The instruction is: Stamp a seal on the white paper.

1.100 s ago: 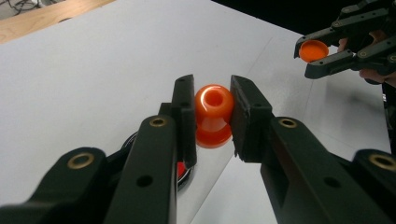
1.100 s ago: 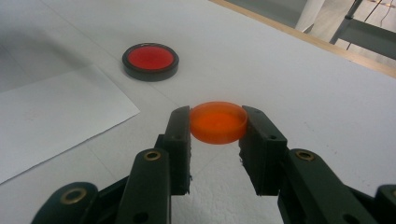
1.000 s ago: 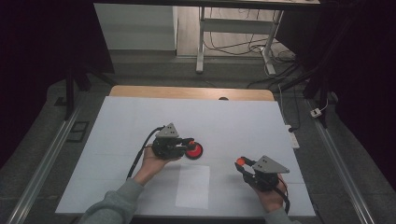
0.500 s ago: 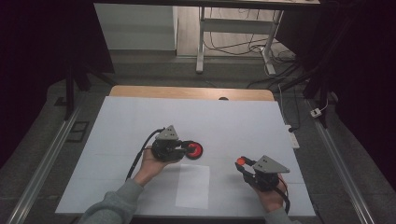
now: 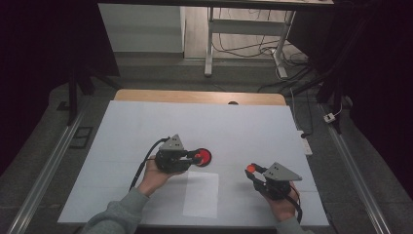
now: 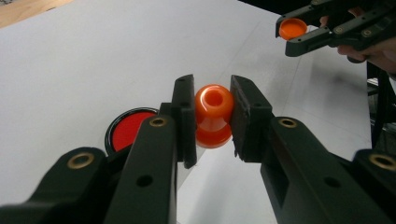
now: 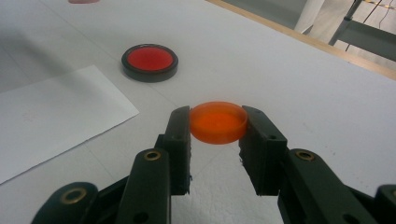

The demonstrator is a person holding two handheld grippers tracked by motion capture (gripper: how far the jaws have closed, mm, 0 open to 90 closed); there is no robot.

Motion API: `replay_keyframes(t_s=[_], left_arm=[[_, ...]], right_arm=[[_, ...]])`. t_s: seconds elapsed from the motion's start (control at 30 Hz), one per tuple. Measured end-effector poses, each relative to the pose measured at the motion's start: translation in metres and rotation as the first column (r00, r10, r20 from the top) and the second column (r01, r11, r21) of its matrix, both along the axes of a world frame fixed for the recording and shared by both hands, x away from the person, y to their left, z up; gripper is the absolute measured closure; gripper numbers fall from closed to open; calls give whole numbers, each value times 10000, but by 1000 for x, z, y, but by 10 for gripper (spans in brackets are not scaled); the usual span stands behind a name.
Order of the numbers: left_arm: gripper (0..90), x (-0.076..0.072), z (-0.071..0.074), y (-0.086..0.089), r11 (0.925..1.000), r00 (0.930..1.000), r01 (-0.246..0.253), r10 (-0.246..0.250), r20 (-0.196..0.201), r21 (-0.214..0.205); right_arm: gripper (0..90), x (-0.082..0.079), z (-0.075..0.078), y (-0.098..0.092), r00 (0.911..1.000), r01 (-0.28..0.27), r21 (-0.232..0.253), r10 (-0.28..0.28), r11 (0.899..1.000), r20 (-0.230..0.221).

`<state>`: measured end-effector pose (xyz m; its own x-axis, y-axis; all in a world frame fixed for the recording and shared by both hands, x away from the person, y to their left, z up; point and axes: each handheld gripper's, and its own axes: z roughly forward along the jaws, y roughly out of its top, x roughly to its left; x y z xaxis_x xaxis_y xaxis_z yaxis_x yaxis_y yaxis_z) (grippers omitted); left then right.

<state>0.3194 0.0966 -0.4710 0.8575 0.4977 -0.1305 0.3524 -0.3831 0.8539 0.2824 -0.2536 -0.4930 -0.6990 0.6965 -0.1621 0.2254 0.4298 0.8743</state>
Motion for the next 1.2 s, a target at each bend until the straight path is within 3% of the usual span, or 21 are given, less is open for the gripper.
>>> replay_keyframes(t_s=[0.43, 1.2], left_arm=[[725, -9, -4, 3, 9998, 9999, 145, -144, -72, 121], [725, -31, -12, -5, 9963, 9959, 841, -835, -360, 168]], right_arm=[[641, 0, -1, 0, 10000, 0, -10, 0, 10000, -19], [640, 1, -2, 0, 10000, 13, -48, -14, 10000, -51]])
